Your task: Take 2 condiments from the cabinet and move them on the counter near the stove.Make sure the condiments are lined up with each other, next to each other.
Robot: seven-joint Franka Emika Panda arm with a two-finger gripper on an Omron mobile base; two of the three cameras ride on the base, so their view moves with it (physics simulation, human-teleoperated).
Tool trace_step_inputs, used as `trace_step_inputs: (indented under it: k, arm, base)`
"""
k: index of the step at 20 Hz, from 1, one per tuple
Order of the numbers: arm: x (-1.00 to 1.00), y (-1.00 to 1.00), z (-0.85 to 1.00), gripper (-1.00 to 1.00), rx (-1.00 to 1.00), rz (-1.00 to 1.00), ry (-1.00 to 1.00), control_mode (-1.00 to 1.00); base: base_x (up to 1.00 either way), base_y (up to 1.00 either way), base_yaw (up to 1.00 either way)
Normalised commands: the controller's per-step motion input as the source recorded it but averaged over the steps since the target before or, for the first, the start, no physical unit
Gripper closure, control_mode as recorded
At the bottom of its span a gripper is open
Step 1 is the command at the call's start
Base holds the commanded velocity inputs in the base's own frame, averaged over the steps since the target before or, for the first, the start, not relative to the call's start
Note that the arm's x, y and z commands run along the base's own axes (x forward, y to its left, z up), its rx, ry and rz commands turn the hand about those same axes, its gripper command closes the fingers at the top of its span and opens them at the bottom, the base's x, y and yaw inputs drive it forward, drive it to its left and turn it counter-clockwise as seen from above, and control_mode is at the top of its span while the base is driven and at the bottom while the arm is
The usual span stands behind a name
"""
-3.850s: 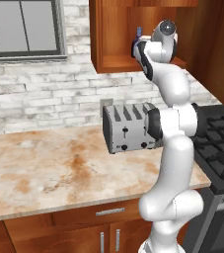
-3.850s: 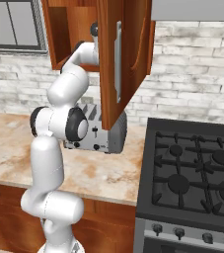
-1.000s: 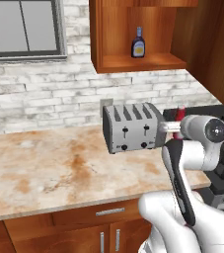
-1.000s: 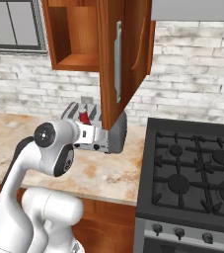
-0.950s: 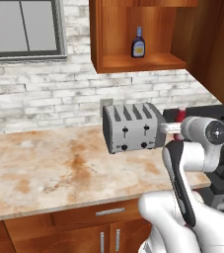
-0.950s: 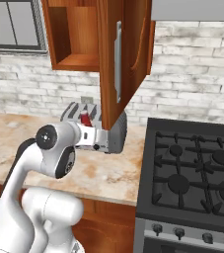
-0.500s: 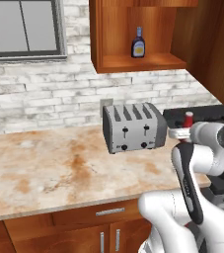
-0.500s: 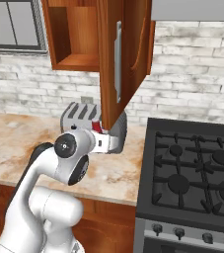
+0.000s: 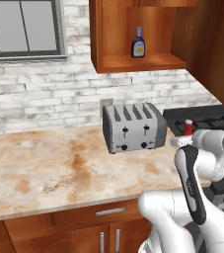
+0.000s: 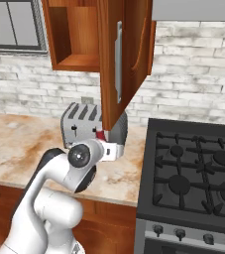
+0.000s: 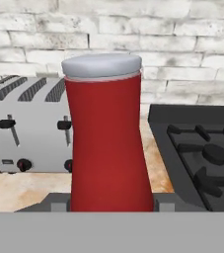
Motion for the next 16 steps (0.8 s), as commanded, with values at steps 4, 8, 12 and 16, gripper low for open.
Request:
trace_step_inputs:
  k: [4, 8, 12, 16]
  arm:
    - [0.09, -0.25, -0.29, 1.0, -0.02, 0.06, 0.0, -1.0]
    - [0.1, -0.41, -0.19, 1.0, -0.06, 0.07, 0.0, -1.0]
    - [0.11, -0.42, -0.15, 1.0, -0.06, 0.07, 0.0, -1.0]
    - [0.14, -0.34, -0.16, 1.0, -0.06, 0.07, 0.02, -1.0]
  base:
    - [0.0, 0.0, 0.0]
    - [0.0, 0.0, 0.0]
    - [0.0, 0.0, 0.0]
    - [0.0, 0.0, 0.0]
